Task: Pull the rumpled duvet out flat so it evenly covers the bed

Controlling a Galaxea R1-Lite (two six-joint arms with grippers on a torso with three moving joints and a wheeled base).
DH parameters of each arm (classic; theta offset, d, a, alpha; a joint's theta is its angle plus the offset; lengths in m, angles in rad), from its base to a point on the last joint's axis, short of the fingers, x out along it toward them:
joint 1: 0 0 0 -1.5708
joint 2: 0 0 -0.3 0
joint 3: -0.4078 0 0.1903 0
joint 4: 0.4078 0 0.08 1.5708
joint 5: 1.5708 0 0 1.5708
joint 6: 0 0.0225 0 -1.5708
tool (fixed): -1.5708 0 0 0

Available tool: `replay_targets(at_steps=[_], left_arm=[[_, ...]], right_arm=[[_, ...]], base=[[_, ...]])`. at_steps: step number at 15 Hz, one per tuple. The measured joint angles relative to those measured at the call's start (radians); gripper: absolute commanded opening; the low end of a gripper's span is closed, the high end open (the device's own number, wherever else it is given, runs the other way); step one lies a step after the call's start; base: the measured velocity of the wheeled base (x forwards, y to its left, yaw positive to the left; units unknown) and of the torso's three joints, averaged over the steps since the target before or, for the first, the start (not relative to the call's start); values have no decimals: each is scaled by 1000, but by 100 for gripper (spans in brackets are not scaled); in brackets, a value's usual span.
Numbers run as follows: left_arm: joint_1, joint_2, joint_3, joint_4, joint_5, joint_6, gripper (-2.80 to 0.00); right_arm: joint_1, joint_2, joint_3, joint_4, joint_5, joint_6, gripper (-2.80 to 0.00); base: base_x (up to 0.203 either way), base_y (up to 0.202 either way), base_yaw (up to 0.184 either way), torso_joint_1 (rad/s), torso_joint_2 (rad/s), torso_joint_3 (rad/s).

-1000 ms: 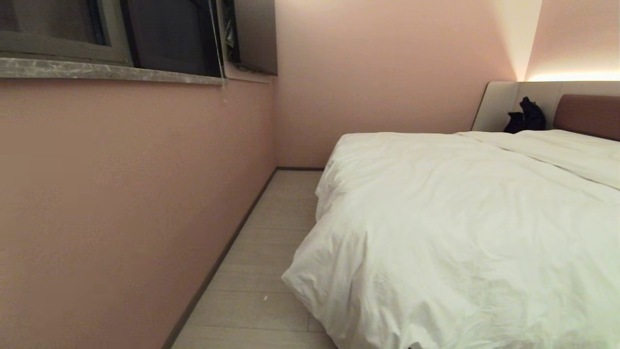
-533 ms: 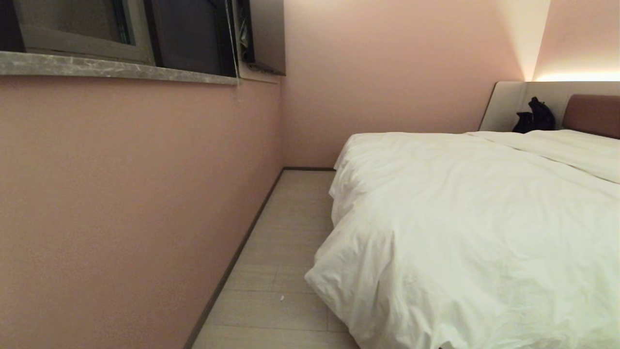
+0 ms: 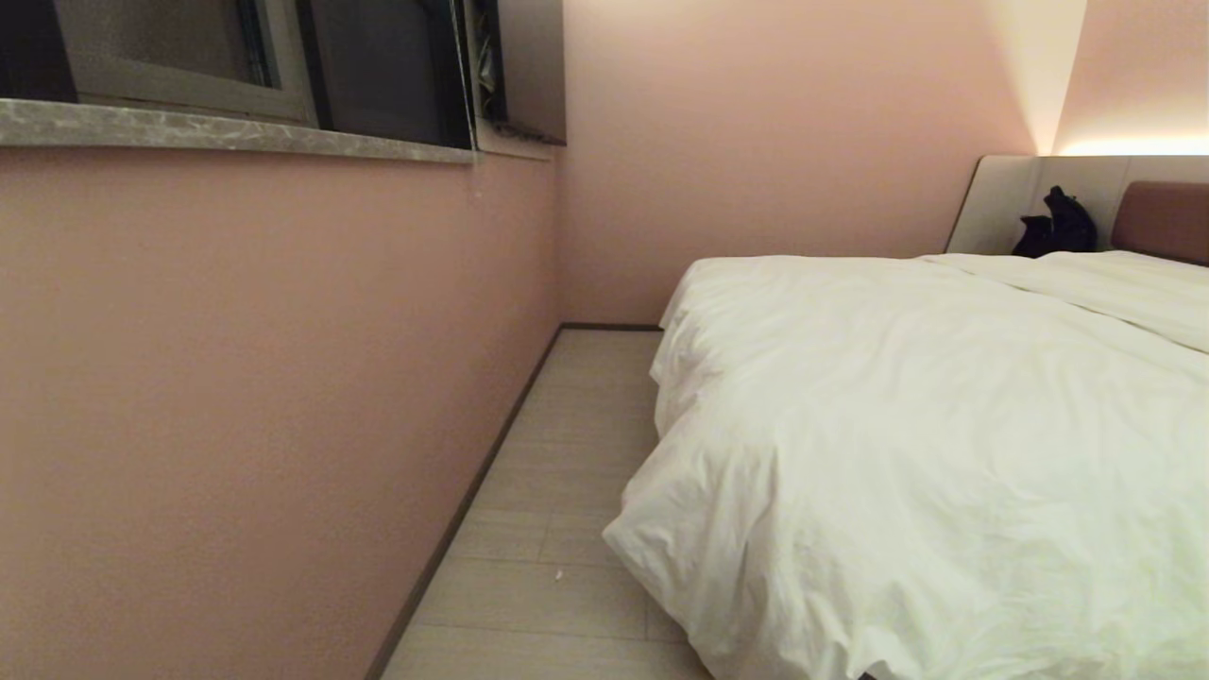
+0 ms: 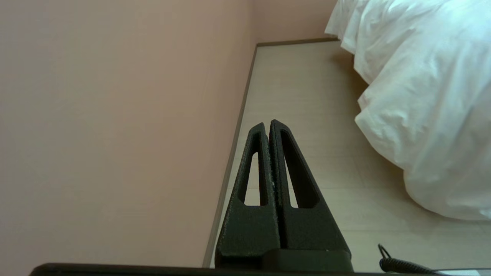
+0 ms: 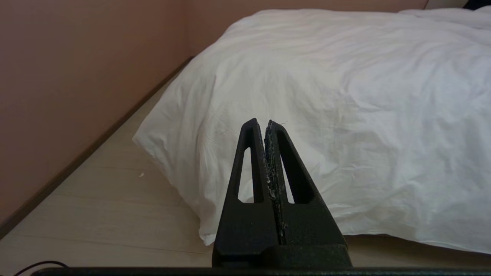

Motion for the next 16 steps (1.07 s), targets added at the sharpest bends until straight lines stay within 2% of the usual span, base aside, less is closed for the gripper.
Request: replay_targets(at_steps=[7, 16], left_arm=[[0, 0, 0, -1, 1, -4, -280], [0, 0, 0, 0, 3, -18, -280]], right_arm=[[0, 0, 0, 1, -1, 0, -280], [0, 0, 0, 1, -1, 0, -280]], base=[[-186, 0, 0, 1, 3, 2], [0, 0, 0, 0, 0, 0]])
